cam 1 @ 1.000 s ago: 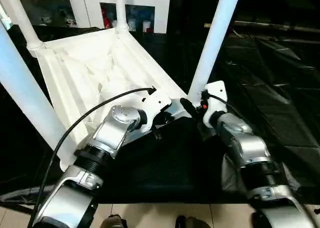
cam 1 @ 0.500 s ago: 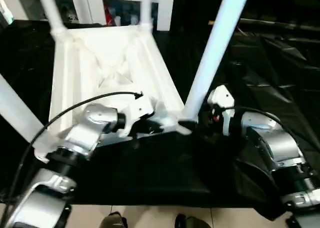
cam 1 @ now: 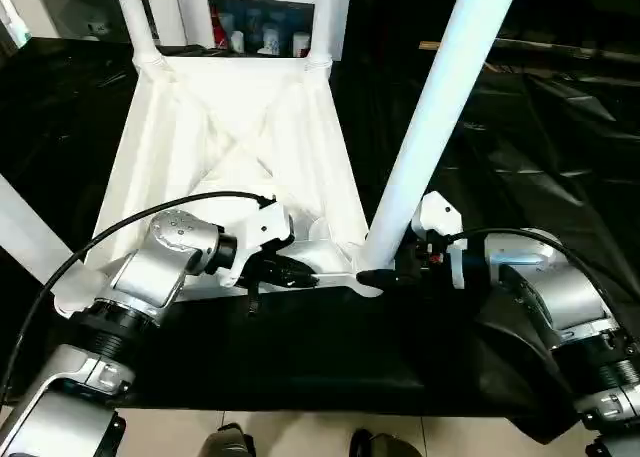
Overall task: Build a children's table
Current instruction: Rotate leg to tighten
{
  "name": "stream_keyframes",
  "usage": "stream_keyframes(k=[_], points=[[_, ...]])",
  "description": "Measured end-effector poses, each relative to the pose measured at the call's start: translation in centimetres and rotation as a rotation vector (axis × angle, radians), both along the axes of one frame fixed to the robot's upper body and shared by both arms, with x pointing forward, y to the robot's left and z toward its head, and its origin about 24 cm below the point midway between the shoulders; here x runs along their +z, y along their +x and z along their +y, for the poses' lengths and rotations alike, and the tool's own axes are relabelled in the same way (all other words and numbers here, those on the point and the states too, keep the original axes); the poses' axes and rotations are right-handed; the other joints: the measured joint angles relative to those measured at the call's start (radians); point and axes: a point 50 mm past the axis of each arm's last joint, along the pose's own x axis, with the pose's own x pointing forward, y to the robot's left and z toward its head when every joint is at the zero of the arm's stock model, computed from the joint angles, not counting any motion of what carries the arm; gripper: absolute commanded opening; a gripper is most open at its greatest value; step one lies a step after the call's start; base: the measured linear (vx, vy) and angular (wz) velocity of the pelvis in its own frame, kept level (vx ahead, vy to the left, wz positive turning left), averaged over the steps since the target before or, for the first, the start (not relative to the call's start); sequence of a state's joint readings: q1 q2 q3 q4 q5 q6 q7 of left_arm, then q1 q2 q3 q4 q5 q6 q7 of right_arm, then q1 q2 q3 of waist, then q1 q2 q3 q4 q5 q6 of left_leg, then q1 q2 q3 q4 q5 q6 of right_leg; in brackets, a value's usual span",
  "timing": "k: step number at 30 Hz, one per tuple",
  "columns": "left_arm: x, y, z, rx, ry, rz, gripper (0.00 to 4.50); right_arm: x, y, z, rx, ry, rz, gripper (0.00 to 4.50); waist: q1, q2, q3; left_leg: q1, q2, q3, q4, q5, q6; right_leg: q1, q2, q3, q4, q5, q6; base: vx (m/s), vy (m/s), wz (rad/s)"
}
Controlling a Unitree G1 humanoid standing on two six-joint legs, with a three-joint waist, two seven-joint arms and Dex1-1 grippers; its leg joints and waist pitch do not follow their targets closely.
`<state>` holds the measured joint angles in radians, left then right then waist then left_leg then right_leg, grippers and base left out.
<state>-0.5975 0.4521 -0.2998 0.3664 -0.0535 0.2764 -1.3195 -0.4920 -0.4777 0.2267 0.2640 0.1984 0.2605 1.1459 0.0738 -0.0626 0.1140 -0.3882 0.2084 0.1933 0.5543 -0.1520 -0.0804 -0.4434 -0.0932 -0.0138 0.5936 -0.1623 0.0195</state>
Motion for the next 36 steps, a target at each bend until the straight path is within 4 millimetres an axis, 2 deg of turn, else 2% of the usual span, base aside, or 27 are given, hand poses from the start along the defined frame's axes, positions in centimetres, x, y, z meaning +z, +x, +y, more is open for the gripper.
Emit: stream_keyframes(k=[2,3,14,23,29,33,36], points=[[0.0,0.0,0.0,-0.001,0.0,0.001,0.0,0.0,0.0,0.0,0.002,0.0,0.0,2.85,0.001,0.0,0.0,0.0,0.0,0.0,0.0,0.0,0.0,0.0,0.0,0.0,0.0,0.0,0.0,0.0,0.0,0.0],[0.0,0.0,0.0,-0.001,0.0,0.002,0.0,0.0,0.0,0.0,0.005,0.0,0.0,2.67,0.001,0.0,0.0,0.0,0.0,0.0,0.0,0.0,0.0,0.0,0.0,0.0,0.0,0.0,0.0,0.0,0.0,0.0],[-0.1,-0.1,0.1,0.001,0.0,0.004,0.0,0.2,-0.1,0.2,0.033,-0.005,-0.022,2.15,0.001,-0.001,0.0,0.001,0.0,0.001,0.0,0.0,0.0,0.001,0.0,0.0,0.001,0.0,0.0,0.0,0.0,0.0],[-0.2,-0.1,0.1,0.021,0.002,-0.016,0.0,-0.3,-0.2,0.5,-0.019,0.042,-0.018,2.08,-0.001,-0.002,-0.001,0.003,0.0,0.001,0.001,0.0,0.0,0.002,0.0,0.001,0.001,0.0,0.0,0.0,0.0,0.0],[-0.5,1.9,-2.2,0.207,0.002,-0.101,0.0,-1.2,2.1,0.9,-0.389,0.12,-0.042,2.05,-0.022,-0.002,-0.001,0.006,0.0,0.0,0.007,0.001,-0.001,0.006,-0.001,0.002,0.001,0.0,0.001,-0.026,0.003,-0.01],[-0.7,2.8,-4.0,0.324,-0.004,-0.108,0.0,-1.5,3.3,1.8,-0.612,0.156,-0.032,2.04,-0.026,-0.004,-0.003,0.006,-0.001,-0.002,0.007,0.001,-0.001,0.006,-0.001,0.002,-0.002,0.0,0.001,0.0,0.0,0.0],[-0.9,3.1,-5.7,0.408,-0.004,-0.111,0.0,-1.5,4.2,2.6,-0.775,0.155,-0.035,2.04,-0.035,-0.006,-0.006,0.005,-0.001,-0.006,0.008,0.001,-0.001,0.006,-0.001,0.001,-0.007,0.0,0.001,0.0,0.0,0.0]])
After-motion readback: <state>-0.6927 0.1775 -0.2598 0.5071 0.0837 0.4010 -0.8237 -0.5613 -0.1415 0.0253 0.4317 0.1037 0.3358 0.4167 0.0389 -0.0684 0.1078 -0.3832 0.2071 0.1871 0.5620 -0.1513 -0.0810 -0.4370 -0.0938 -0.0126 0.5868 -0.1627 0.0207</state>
